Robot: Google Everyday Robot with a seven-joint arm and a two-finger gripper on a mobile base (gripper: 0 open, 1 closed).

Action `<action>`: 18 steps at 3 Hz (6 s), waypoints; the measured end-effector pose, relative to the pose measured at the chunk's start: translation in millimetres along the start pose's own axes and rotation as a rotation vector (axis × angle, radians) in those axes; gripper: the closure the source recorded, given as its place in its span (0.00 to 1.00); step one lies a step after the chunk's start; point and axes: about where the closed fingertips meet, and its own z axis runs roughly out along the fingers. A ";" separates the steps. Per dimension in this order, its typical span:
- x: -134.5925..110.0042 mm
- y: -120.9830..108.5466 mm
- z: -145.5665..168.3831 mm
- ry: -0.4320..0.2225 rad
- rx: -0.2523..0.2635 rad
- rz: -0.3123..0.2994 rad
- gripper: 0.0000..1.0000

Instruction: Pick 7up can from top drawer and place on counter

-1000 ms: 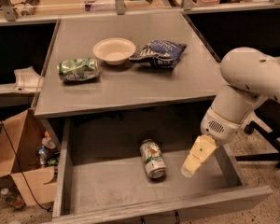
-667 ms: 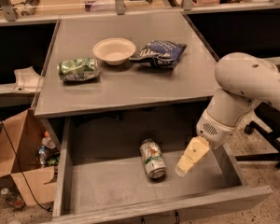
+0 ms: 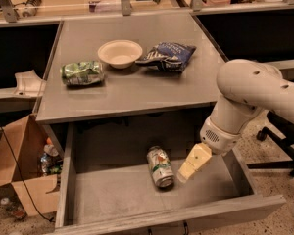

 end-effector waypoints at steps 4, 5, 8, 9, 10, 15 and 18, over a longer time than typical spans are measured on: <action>-30.7 18.8 11.6 -0.058 0.071 0.112 0.00; -32.5 25.8 17.0 -0.055 0.071 0.110 0.00; -50.5 37.2 20.2 -0.077 0.080 0.187 0.00; -52.6 42.3 28.8 -0.068 0.068 0.205 0.00; -64.5 63.7 57.5 -0.033 0.046 0.231 0.00; -102.4 42.8 100.5 -0.047 0.058 0.406 0.00; -102.4 42.8 100.5 -0.046 0.058 0.406 0.50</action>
Offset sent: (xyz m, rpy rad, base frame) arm 0.0145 0.0247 0.0204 -0.0075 -0.0926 -0.1320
